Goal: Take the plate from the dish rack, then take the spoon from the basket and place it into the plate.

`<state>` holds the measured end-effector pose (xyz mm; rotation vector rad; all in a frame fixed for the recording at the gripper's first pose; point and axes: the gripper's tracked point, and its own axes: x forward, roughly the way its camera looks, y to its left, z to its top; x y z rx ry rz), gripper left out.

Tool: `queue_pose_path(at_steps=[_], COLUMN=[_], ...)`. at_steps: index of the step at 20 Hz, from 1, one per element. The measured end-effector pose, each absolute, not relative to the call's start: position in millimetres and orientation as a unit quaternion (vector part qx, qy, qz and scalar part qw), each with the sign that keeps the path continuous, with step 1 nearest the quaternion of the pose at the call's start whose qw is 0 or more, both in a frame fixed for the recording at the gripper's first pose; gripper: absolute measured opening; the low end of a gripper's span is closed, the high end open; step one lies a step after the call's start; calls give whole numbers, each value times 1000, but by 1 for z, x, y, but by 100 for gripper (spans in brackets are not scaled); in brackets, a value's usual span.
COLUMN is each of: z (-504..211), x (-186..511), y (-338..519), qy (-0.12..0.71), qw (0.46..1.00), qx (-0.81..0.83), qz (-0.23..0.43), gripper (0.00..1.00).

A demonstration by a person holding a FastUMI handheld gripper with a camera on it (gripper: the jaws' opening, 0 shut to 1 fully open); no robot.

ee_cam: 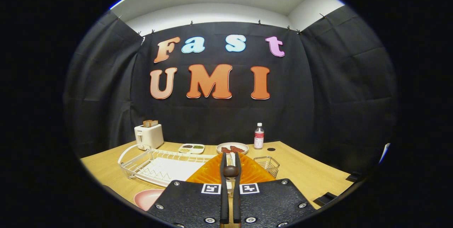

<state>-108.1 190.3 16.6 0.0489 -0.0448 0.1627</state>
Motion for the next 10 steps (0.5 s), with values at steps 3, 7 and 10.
queue_pose_path(at_steps=[3,7,10], z=[13,-4,-14], x=[-125,-139,-150], y=[207,227,243], qy=[-22,-15,-12], qw=[994,993,990], qx=[37,40,52], qz=[97,112,127], gripper=[5,5,5])
